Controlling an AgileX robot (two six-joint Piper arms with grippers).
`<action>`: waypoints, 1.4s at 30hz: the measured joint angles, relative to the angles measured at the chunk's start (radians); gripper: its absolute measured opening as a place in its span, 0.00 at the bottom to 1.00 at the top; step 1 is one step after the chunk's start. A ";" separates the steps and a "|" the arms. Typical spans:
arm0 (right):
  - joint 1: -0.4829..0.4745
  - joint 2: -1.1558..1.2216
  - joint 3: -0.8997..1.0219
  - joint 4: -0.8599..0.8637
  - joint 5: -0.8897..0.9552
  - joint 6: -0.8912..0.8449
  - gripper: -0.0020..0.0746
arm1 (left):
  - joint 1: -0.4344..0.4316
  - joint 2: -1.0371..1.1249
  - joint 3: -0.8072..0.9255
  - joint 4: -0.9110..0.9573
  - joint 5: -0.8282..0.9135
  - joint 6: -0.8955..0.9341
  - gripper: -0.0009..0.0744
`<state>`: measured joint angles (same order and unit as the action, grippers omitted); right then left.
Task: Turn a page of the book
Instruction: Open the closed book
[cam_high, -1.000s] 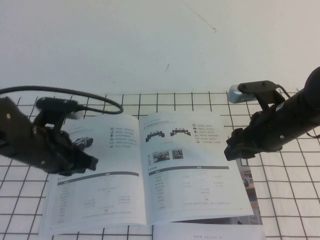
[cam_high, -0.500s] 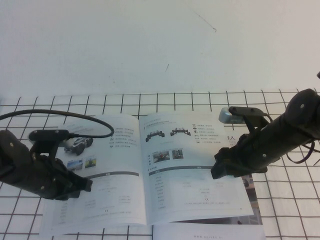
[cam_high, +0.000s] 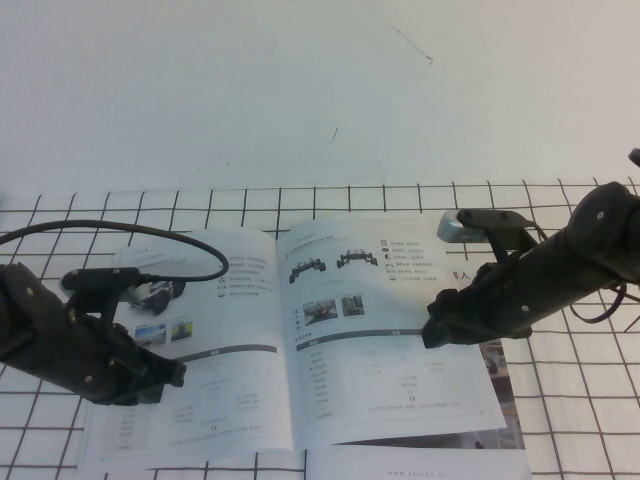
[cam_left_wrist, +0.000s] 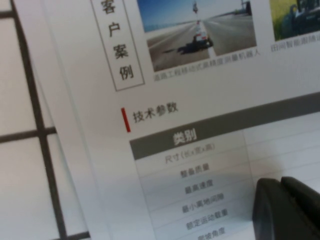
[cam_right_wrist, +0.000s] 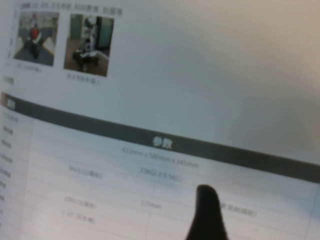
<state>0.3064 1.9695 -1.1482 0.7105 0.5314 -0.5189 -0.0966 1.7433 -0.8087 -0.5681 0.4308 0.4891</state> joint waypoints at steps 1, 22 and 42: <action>0.000 0.000 0.000 -0.005 -0.009 0.000 0.66 | 0.000 0.000 0.000 -0.002 0.000 0.000 0.01; 0.000 0.002 0.000 -0.024 -0.018 -0.041 0.66 | 0.000 0.002 -0.002 -0.013 0.000 0.015 0.01; 0.022 0.029 0.000 0.494 0.081 -0.502 0.66 | 0.000 0.002 -0.002 -0.014 0.000 0.018 0.01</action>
<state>0.3279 1.9983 -1.1482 1.2044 0.6121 -1.0206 -0.0966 1.7455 -0.8104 -0.5826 0.4308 0.5066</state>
